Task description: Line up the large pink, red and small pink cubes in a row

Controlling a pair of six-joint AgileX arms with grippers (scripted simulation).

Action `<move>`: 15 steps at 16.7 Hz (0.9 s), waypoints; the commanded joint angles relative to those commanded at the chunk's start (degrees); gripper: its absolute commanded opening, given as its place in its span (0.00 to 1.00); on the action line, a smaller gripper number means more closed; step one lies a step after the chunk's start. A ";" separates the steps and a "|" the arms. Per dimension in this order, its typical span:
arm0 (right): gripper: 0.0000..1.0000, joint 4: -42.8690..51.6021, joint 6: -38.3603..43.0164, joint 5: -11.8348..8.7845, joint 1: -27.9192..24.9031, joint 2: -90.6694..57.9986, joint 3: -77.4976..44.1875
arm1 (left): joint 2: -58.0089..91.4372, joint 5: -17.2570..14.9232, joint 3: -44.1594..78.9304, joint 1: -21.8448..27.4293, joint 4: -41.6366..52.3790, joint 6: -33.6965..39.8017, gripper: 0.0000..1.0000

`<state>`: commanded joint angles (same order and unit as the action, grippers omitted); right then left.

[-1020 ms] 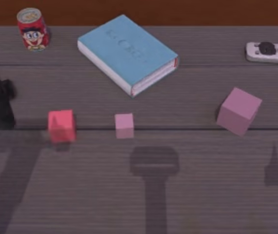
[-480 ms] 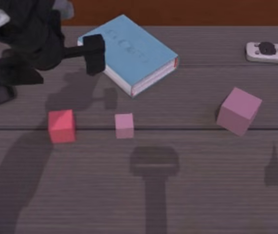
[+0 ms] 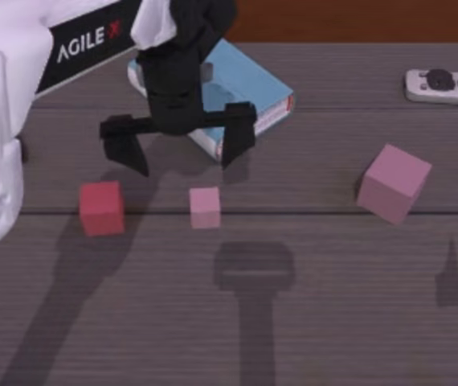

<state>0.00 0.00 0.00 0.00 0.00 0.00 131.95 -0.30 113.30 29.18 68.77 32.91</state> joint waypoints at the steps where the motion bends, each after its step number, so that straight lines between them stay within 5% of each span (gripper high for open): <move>1: 1.00 0.00 0.00 0.00 0.00 0.00 0.00 | 2.11 0.00 2.08 0.51 1.08 0.59 1.00; 10: 1.00 0.00 0.00 0.00 0.00 0.00 0.00 | 5.22 -0.01 5.03 0.99 2.38 1.40 1.00; 15: 1.00 0.00 0.00 0.00 0.00 0.00 0.00 | 8.15 -0.03 -0.85 1.13 -6.78 1.31 1.00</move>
<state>0.00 0.00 0.00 0.00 0.00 0.00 140.10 -0.33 112.45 30.31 61.99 34.23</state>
